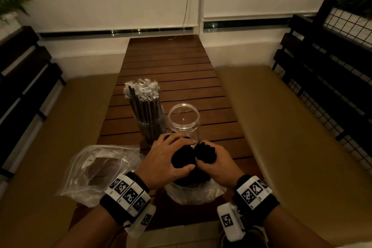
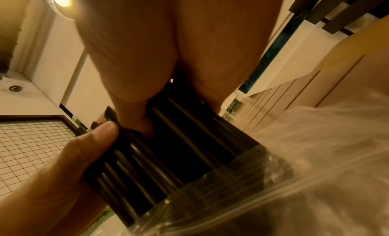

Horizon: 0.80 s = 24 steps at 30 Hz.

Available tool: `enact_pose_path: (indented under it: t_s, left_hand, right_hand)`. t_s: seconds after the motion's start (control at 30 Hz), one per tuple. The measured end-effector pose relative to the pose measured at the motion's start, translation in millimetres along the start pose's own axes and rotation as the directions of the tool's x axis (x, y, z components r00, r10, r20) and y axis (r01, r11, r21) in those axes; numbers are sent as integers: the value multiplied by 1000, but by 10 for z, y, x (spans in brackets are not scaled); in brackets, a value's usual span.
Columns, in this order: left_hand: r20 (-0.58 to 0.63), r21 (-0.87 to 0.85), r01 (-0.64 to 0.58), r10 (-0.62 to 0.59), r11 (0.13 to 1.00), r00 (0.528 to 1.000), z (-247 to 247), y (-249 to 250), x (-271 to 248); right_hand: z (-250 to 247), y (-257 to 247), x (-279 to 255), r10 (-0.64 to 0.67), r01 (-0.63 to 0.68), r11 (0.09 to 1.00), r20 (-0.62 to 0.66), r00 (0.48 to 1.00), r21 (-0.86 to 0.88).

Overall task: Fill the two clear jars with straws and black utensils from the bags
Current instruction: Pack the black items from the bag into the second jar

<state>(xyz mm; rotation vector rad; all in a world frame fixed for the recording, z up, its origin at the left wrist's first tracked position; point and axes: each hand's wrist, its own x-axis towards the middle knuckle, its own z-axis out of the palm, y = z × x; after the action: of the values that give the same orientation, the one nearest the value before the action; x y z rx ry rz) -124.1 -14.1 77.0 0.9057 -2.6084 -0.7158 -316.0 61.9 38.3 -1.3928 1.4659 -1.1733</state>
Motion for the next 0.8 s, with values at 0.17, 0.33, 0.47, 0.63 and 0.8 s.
enact_pose_path:
  t_s: [0.17, 0.33, 0.47, 0.63, 0.8]
  left_hand:
    - [6, -46, -29, 29, 999, 1000, 17, -28, 30]
    - [-7, -51, -40, 40, 998, 999, 35, -30, 60]
    - [-8, -48, -40, 40, 998, 999, 33, -28, 74]
    - [-17, -62, -19, 18, 998, 1000, 26, -68, 58]
    - [-20, -86, -32, 31, 996, 999, 14, -76, 22]
  right_hand:
    - [-43, -22, -16, -8, 7, 999, 19, 1000, 38]
    - [-64, -6, -44, 20, -19, 994, -6, 1000, 106]
    - [-54, -91, -73, 5, 2, 993, -57, 998, 118]
    - [-134, -376, -34, -29, 71, 984, -246, 969, 164]
    - [-338, -632, 60, -3, 93, 956, -306, 952, 279]
